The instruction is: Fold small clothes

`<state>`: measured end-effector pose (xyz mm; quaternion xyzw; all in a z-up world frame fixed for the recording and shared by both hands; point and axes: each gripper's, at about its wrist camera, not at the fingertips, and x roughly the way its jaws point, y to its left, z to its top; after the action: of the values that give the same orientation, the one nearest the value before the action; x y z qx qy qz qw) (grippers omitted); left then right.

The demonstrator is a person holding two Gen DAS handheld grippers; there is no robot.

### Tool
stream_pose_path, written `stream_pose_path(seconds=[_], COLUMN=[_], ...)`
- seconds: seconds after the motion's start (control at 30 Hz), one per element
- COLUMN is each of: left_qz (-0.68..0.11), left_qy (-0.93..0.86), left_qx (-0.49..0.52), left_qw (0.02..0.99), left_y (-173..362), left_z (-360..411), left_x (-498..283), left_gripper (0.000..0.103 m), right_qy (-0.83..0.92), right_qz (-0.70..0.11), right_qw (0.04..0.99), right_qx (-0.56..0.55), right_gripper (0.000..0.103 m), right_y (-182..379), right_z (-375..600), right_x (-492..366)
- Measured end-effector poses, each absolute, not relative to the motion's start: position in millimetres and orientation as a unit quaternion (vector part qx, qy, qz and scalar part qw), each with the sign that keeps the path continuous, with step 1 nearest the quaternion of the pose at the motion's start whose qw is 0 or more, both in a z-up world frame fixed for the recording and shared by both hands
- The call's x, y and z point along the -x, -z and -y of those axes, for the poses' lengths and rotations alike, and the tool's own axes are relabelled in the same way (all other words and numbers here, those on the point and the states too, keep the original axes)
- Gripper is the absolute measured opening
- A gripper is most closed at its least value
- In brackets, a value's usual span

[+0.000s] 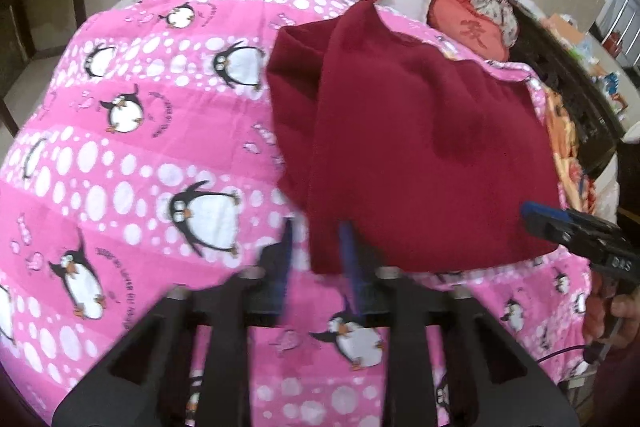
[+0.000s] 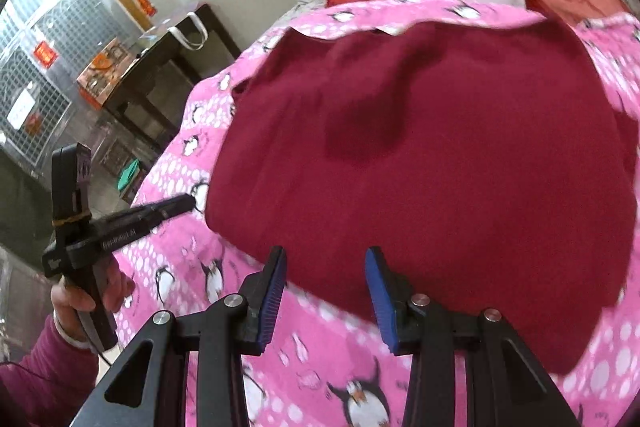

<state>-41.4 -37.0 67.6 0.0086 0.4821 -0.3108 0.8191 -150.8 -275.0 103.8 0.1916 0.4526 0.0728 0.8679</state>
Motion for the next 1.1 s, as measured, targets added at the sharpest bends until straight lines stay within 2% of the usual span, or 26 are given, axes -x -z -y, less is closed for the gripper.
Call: stream_pose_path(seconds=[0.07,0.47,0.6,0.7,0.77,0.83,0.93,1.0,1.1], left_qz=[-0.473,-0.496,-0.499,-0.507,-0.517,-0.522,-0.513,-0.511,-0.509], left_qy=[0.319,0.321,0.314,0.312,0.314,0.316,0.322,0.326,0.328], left_qx=[0.017,0.069,0.1,0.129,0.143,0.152,0.159,0.164,0.168], left_qw=[0.821,0.804,0.801,0.793,0.783,0.777,0.78,0.778,0.778], left_y=[-69.4,-48.3,-44.2,-37.0,-30.2,-23.7,-23.0,-21.9,-19.7], left_z=[39.2,43.0,36.3,34.3,35.2,36.9,36.0,34.0,30.1], left_x=[42.0,13.1,-4.2,-16.4,-22.3,-25.5,-23.3,-23.3,-21.0], left_gripper=[0.056,0.056,0.063,0.065,0.065,0.065,0.067,0.067,0.068], right_qy=[-0.08,-0.108,-0.09,-0.088,-0.09,-0.091,-0.108,-0.12,-0.03], right_qz=[-0.447,-0.436,-0.452,-0.467,-0.471,-0.475,-0.476,-0.488,-0.474], right_qw=[0.871,0.878,0.875,0.863,0.857,0.855,0.86,0.861,0.878], right_qx=[-0.187,-0.164,-0.152,-0.17,-0.188,-0.189,-0.146,-0.079,0.063], right_gripper=[0.039,0.039,0.039,0.045,0.051,0.052,0.055,0.056,0.055], right_y=[-107.9,-109.1,-91.0,-76.2,-81.3,-90.0,-98.0,-96.9,-89.9], right_z=[271.0,223.7,215.6,218.7,220.0,217.8,203.7,183.6,163.5], right_x=[131.1,-1.5,-39.0,-55.4,-58.5,-59.3,-57.3,-58.8,-64.3])
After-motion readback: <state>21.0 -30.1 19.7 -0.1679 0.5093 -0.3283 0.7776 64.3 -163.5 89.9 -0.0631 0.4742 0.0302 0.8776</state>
